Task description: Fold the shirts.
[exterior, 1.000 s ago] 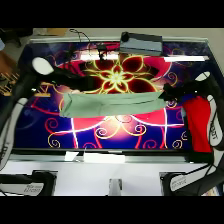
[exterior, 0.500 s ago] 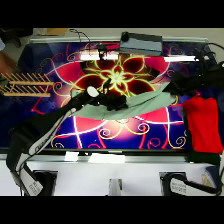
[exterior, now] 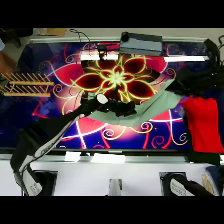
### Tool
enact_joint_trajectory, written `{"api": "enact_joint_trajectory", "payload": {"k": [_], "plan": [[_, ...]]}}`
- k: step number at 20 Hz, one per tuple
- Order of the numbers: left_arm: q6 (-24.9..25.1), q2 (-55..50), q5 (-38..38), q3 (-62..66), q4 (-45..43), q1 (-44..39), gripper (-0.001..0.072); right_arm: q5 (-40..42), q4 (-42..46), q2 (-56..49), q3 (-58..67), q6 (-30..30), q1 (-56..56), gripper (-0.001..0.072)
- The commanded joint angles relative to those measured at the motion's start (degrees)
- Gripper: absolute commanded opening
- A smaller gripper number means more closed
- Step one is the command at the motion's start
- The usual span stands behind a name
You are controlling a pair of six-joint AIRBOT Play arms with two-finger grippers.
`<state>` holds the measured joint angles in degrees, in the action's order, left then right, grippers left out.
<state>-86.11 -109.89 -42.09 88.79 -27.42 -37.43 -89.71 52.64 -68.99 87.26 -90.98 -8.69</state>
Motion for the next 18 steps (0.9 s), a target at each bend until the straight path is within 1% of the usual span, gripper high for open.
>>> {"api": "enact_joint_trajectory", "payload": {"k": [1, 3, 5, 6, 8, 10, 13, 14, 15, 16, 17, 18], "plan": [[1.6, 9.1, -6.3, 0.0, -16.4, 4.5, 0.0027, 7.3, -0.1, -1.0, 0.0, 0.2, 6.5, 0.0026], [1.6, 17.7, -10.1, 0.0, -28.8, 8.4, 0.0028, 13.4, -0.9, -3.4, 0.0, 0.1, 12.6, 0.0026], [1.4, 26.2, -12.7, 0.0, -37.5, 13.5, 0.0028, 19.9, -4.1, -6.7, 0.0, 0.1, 18.4, 0.0026], [1.4, 30.0, -13.7, 0.0, -39.3, 16.4, 0.0029, 23.0, -6.6, -8.8, 0.0, 0.1, 21.3, 0.0026], [0.3, 37.5, -15.8, 0.0, -39.7, 22.8, 0.0029, 28.7, -10.5, -13.6, 0.0, 0.1, 26.4, 0.0027], [-0.6, 43.2, -17.2, 0.0, -39.7, 27.3, 0.0029, 33.6, -13.6, -19.5, 0.0, 0.0, 31.0, 0.0027], [-0.5, 48.1, -19.5, 0.0, -39.7, 29.6, 0.0029, 39.3, -24.2, -28.7, 0.0, 0.0, 36.3, 0.0028], [-0.5, 48.8, -20.7, 0.0, -39.7, 29.6, 0.0029, 42.8, -25.7, -30.9, 0.0, 0.4, 37.7, 0.0142], [-0.5, 49.1, -21.9, 0.0, -39.7, 29.2, 0.0029, 45.1, -26.8, -32.8, 0.0, 0.6, 38.9, 0.0614], [-0.5, 49.1, -23.1, 0.0, -39.7, 29.0, 0.0029, 45.2, -27.3, -34.0, 0.0, 0.6, 39.4, 0.066], [-0.5, 49.1, -24.1, 0.0, -39.8, 28.8, 0.003, 43.4, -26.9, -34.4, 0.0, 0.6, 39.2, 0.0687], [-0.4, 49.0, -24.5, 0.0, -40.0, 28.8, 0.003, 40.4, -25.2, -34.0, 0.0, 0.6, 38.4, 0.0686]]}}
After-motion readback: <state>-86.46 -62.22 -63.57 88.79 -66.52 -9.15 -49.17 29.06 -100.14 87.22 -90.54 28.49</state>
